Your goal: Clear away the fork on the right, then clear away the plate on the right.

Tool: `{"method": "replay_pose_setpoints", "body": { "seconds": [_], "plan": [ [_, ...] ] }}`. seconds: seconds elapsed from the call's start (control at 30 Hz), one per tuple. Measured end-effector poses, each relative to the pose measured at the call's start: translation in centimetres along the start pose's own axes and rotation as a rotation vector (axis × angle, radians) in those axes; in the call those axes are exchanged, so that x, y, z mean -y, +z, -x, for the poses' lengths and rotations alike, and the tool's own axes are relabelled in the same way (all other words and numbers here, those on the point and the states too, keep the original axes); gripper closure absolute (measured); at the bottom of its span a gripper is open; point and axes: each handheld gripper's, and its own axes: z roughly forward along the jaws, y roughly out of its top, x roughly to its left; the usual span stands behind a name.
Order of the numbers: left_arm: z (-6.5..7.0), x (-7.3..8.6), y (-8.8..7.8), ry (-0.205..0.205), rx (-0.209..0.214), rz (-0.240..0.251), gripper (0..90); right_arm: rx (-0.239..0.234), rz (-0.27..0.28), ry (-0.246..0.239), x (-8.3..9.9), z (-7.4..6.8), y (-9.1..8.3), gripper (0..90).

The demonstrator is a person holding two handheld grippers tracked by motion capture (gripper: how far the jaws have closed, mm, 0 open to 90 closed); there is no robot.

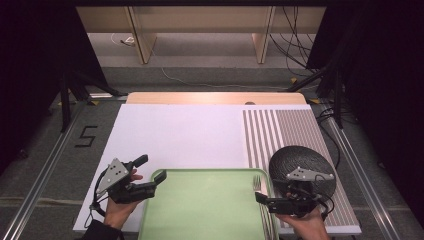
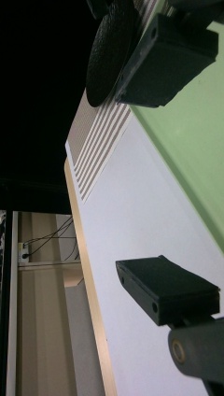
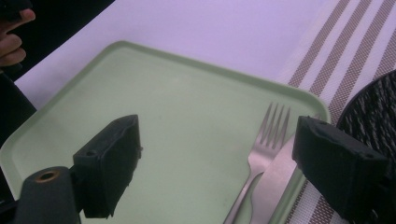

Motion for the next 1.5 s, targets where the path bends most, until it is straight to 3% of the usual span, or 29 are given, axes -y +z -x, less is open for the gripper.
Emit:
{"method": "replay_pose_setpoints", "body": {
  "seconds": [0.33,0.93,1.2,1.5],
  "plan": [
    [0.0,0.0,0.0,-0.001,-0.001,0.001,15.8,0.015,0.038,0.091,0.4,1.6,-1.1,16.4],
    [0.0,0.0,0.1,0.000,0.000,-0.001,15.8,0.040,0.072,0.178,0.9,3.2,-2.3,16.5],
    [0.0,0.0,0.0,0.000,0.001,0.001,15.8,0.041,0.112,0.282,1.6,4.9,-3.5,16.7],
    [0.1,0.0,0.1,0.004,0.002,0.002,15.8,0.085,0.138,0.344,2.4,6.3,-4.8,16.9]
  ]
}}
